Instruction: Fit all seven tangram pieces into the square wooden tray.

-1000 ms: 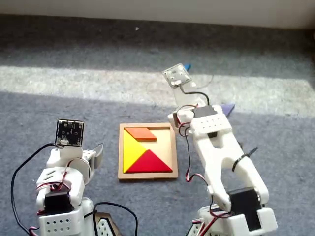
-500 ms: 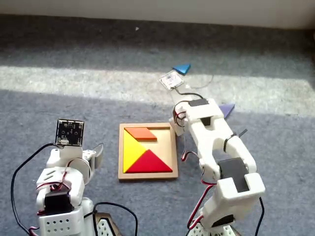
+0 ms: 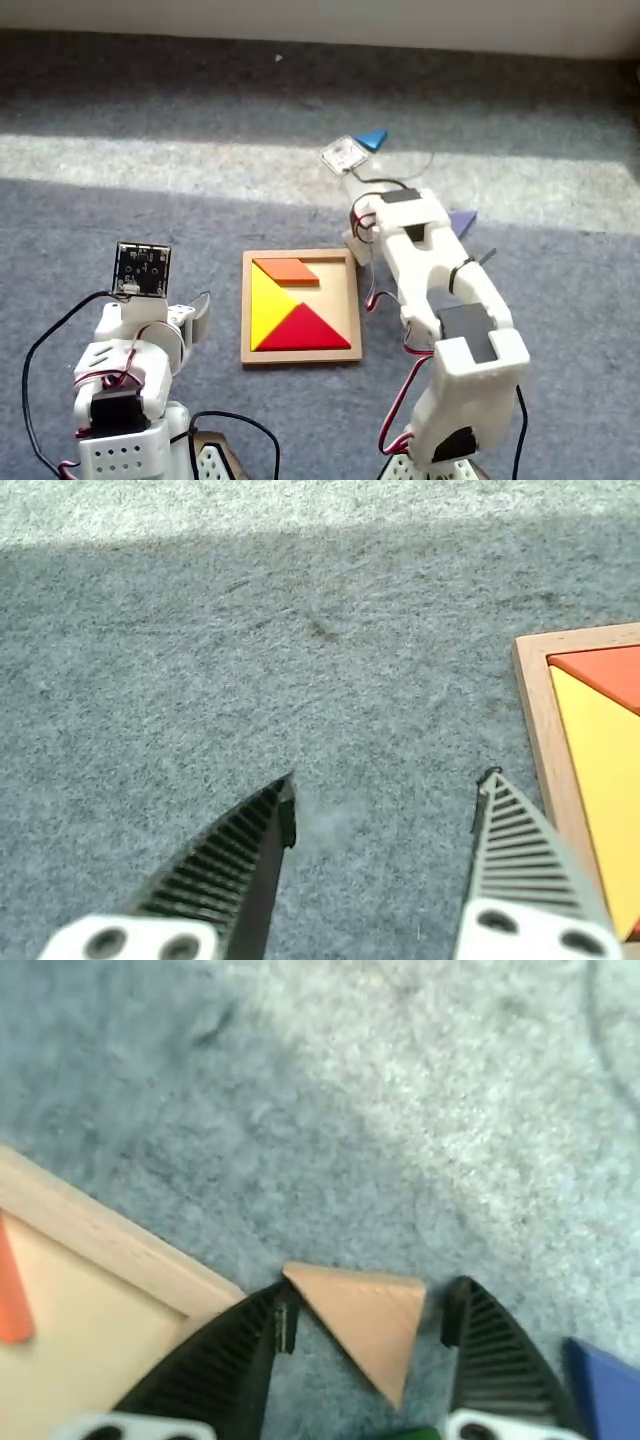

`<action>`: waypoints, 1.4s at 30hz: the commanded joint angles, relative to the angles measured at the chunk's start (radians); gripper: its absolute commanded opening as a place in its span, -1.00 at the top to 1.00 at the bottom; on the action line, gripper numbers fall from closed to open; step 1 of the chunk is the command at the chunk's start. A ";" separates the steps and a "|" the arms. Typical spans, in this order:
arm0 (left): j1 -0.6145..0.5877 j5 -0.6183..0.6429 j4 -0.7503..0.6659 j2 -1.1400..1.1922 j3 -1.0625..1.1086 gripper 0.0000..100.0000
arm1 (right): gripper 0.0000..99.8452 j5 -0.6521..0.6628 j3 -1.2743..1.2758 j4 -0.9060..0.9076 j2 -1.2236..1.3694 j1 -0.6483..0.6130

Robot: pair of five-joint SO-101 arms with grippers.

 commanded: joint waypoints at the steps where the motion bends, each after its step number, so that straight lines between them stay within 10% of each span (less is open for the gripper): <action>1: -0.010 0.003 -0.003 -0.012 -0.008 0.42 | 0.70 0.015 -0.065 -0.012 0.030 0.030; 21: -0.010 0.002 -0.005 -0.012 -0.007 0.42 | 0.99 0.009 0.093 0.050 -0.334 0.025; 42: -0.010 0.002 -0.003 -0.012 -0.008 0.42 | 0.98 0.017 0.598 -0.200 -0.723 -0.358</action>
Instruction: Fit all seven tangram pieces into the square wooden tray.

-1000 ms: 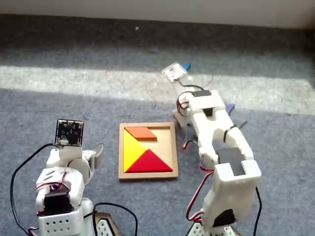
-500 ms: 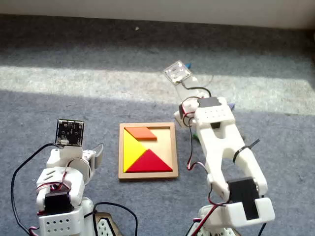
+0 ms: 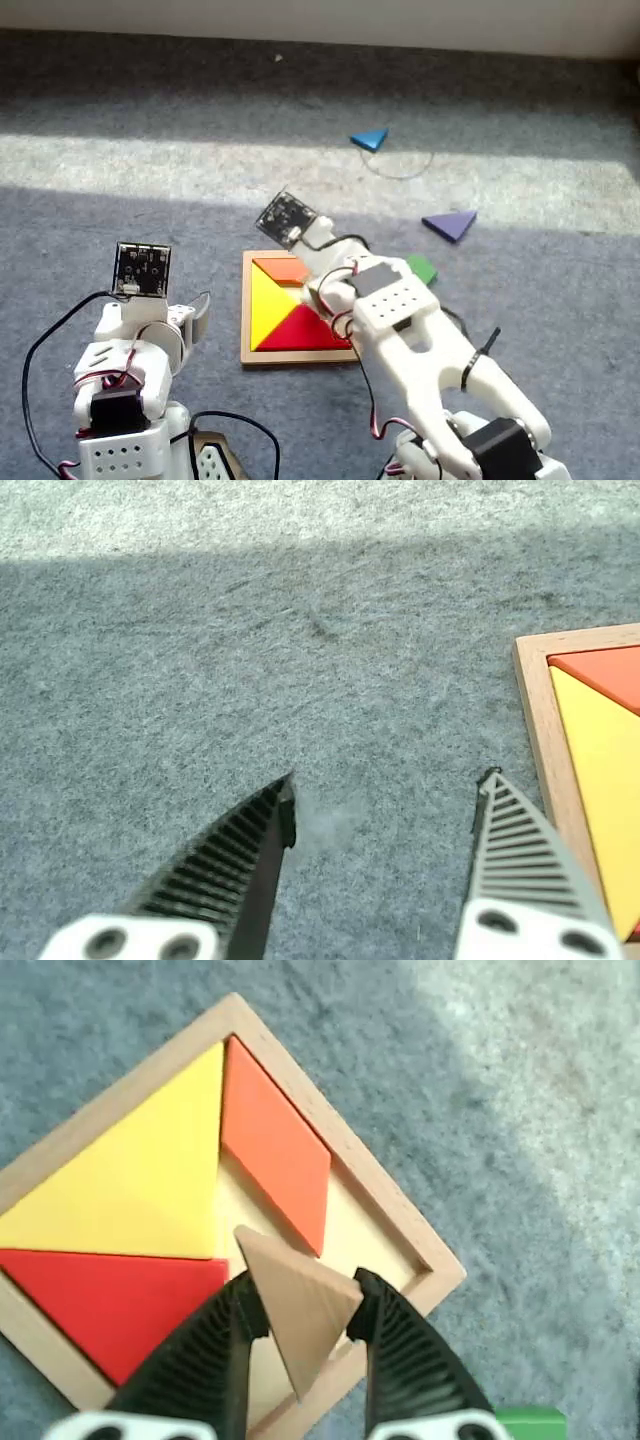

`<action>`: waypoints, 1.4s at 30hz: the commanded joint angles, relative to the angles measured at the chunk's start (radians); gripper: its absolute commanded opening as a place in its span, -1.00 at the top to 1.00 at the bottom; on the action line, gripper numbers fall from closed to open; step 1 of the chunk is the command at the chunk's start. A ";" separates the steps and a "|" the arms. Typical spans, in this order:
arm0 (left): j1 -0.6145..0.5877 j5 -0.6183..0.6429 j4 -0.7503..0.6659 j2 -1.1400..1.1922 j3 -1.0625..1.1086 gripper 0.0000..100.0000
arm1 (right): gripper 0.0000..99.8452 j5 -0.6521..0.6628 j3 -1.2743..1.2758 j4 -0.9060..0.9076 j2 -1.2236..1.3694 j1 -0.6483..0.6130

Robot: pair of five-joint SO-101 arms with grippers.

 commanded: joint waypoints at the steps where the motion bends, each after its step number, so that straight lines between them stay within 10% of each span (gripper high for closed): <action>1: -0.010 0.002 -0.003 -0.012 -0.008 0.42 | 0.98 0.012 0.041 -0.099 -0.042 -0.064; 42: -0.012 0.002 -0.003 -0.012 -0.008 0.42 | 0.77 -0.161 -0.183 0.183 0.159 -0.104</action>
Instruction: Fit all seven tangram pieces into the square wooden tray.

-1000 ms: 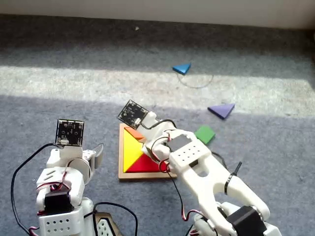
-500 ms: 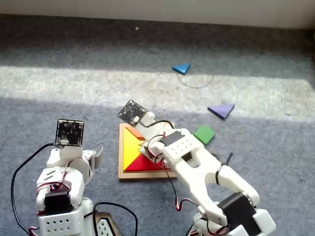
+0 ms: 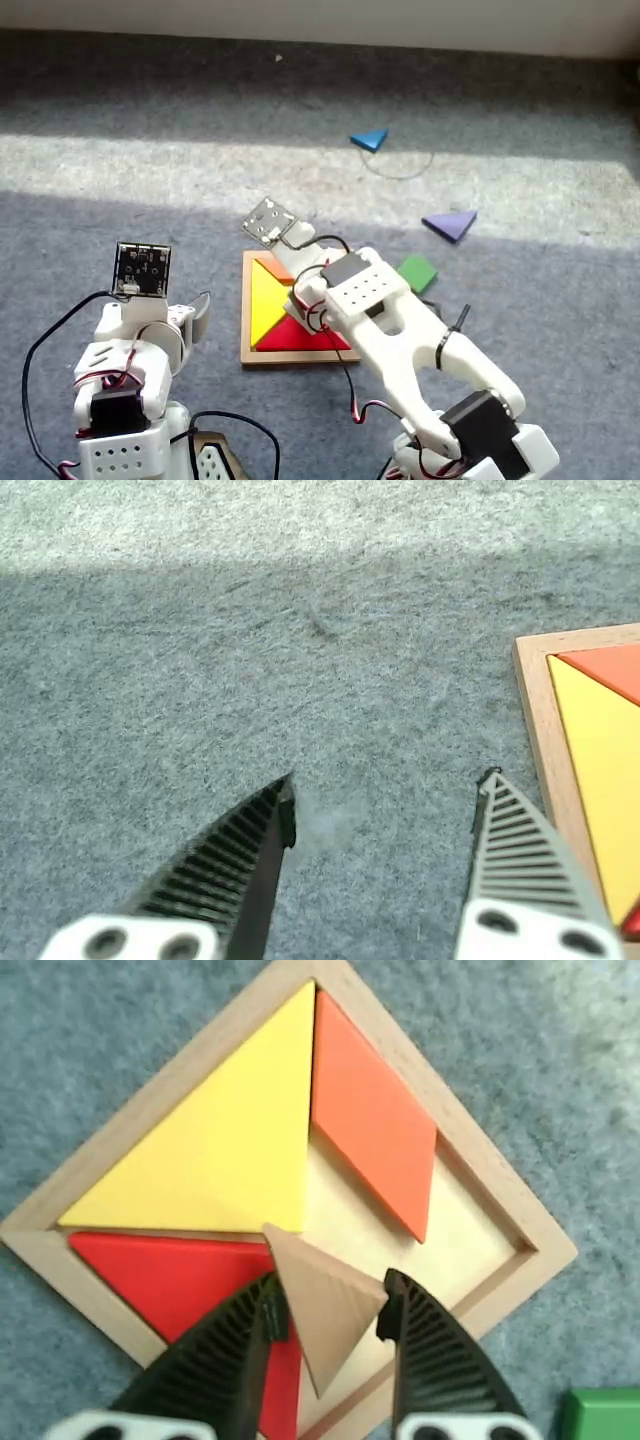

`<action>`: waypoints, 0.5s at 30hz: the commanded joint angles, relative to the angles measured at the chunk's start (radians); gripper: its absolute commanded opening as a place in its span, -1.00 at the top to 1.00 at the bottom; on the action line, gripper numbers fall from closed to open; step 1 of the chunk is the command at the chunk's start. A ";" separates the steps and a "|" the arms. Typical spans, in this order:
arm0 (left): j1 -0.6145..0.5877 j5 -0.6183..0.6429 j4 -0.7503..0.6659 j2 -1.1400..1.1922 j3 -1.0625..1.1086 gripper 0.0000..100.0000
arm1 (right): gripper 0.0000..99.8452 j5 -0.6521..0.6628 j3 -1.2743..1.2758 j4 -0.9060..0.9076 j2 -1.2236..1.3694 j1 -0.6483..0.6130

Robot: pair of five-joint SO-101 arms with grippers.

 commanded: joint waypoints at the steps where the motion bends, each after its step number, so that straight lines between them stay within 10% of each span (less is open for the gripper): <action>1: -0.012 0.002 -0.003 -0.012 -0.008 0.42 | 0.77 -0.014 -0.051 0.016 -0.004 -0.015; 15: -0.012 0.002 -0.003 -0.012 -0.008 0.42 | 0.48 -0.092 -0.058 0.097 -0.002 -0.110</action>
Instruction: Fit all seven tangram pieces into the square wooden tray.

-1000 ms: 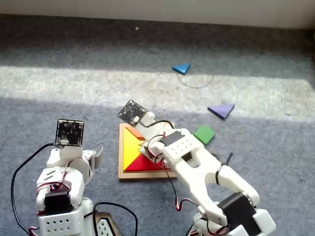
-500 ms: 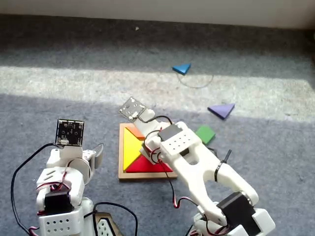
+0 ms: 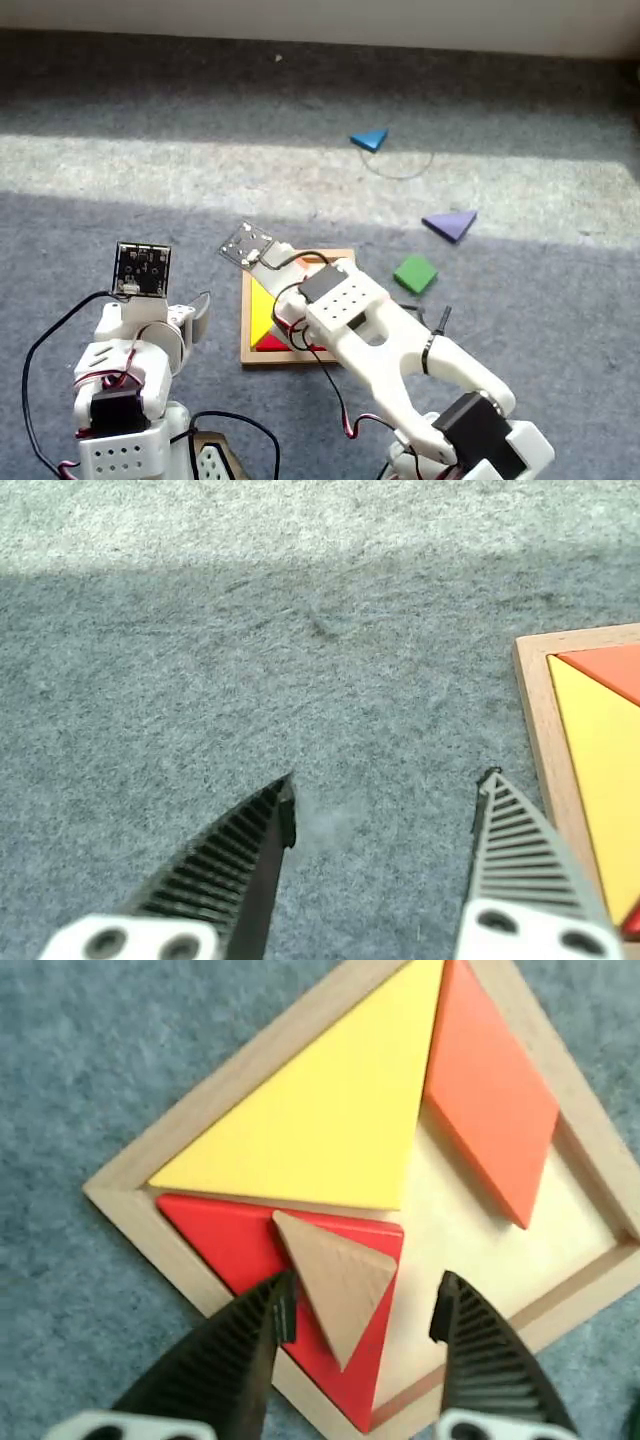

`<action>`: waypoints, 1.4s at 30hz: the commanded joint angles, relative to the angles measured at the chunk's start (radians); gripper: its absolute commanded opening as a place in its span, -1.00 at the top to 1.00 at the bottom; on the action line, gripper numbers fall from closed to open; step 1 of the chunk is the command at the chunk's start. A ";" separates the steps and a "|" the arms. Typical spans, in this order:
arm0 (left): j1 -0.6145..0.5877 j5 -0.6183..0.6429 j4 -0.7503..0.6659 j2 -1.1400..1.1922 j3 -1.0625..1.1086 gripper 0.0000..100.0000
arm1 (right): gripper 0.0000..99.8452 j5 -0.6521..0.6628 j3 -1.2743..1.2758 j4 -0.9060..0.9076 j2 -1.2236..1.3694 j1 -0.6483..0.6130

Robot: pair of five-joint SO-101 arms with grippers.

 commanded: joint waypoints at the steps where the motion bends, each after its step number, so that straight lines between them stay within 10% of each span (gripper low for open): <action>1: -0.012 0.002 -0.003 -0.012 -0.008 0.42 | 0.47 -0.029 -0.053 0.010 -0.018 0.004; 20: -0.013 0.002 -0.003 -0.012 -0.012 0.42 | 0.47 0.021 0.082 -0.091 -0.165 -0.094; 42: -0.038 0.002 -0.003 -0.012 -0.012 0.42 | 0.56 0.127 0.012 -0.090 0.010 0.094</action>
